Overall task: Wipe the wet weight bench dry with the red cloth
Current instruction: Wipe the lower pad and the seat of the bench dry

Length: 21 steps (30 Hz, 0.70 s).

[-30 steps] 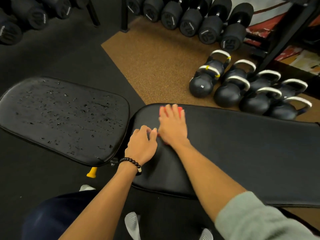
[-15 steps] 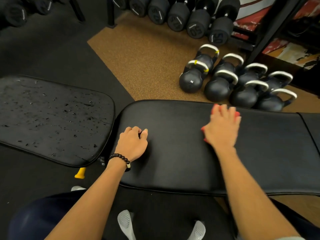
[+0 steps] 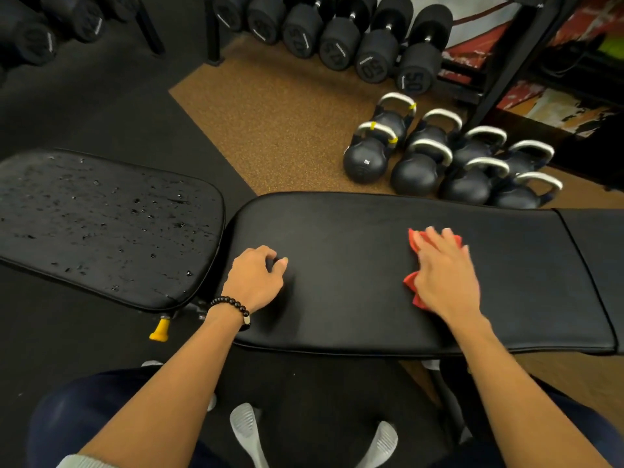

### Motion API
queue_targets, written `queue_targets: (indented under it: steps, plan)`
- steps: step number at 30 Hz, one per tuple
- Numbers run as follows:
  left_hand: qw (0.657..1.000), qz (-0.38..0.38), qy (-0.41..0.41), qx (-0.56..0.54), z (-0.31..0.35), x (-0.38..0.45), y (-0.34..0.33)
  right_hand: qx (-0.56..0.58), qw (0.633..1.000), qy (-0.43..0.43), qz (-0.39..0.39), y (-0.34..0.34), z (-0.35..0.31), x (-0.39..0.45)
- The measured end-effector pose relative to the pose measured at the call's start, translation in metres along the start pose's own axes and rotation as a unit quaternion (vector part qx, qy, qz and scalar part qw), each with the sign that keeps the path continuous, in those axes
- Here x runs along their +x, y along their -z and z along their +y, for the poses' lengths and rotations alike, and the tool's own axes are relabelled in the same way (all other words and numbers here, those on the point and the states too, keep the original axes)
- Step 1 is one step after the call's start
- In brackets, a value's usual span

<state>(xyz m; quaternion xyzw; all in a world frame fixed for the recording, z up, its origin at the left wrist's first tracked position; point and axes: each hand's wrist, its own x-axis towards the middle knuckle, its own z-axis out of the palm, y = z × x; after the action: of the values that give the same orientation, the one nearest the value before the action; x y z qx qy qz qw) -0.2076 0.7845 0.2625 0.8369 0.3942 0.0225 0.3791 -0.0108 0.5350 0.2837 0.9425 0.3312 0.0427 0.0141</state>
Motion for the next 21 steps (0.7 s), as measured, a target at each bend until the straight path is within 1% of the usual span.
queue_targets:
  steps: [2, 3, 4, 6, 8, 9, 11, 13, 15, 17, 19, 21]
  plan:
    - [0.999, 0.003, -0.029, 0.016, 0.003, -0.012, -0.002, 0.006, 0.998, -0.061, 0.006, 0.001, -0.007, -0.002]
    - [0.999, 0.0, -0.041, 0.024, 0.005, -0.019, -0.003, -0.001, 0.998, -0.059, 0.01, -0.001, -0.024, -0.009]
    - [0.998, -0.006, -0.049, 0.032, 0.009, -0.026, -0.004, -0.001, 0.999, -0.032, 0.009, -0.004, -0.047, -0.019]
    - [0.997, -0.025, -0.05, 0.046, 0.016, -0.038, -0.006, 0.034, 0.997, 0.065, 0.004, -0.014, -0.097, -0.048]
    - [0.996, -0.039, -0.038, 0.067, 0.02, -0.048, -0.008, 0.079, 0.985, 0.155, -0.012, -0.022, -0.135, -0.077]
    - [0.995, -0.044, -0.029, 0.081, 0.02, -0.052, -0.008, 0.092, 0.978, 0.185, -0.025, -0.024, -0.143, -0.086]
    - [0.993, -0.049, -0.003, 0.109, 0.015, -0.058, -0.006, 0.112, 0.971, 0.207, -0.051, -0.022, -0.135, -0.089]
    - [0.99, -0.055, 0.023, 0.132, 0.005, -0.062, -0.003, 0.111, 0.974, 0.189, -0.05, -0.015, -0.106, -0.086]
    - [0.989, -0.059, 0.035, 0.129, -0.005, -0.065, -0.002, 0.091, 0.988, 0.121, -0.027, -0.007, -0.066, -0.08]
    - [0.993, -0.045, 0.035, 0.106, -0.013, -0.066, -0.001, 0.086, 0.995, 0.046, -0.007, -0.001, -0.031, -0.075]
    - [0.998, -0.015, 0.033, 0.054, -0.018, -0.066, 0.0, 0.079, 0.997, -0.025, -0.009, 0.0, -0.026, -0.074]
    - [0.999, 0.015, 0.035, -0.006, -0.022, -0.069, 0.003, 0.049, 0.998, -0.04, 0.002, -0.003, -0.054, -0.075]
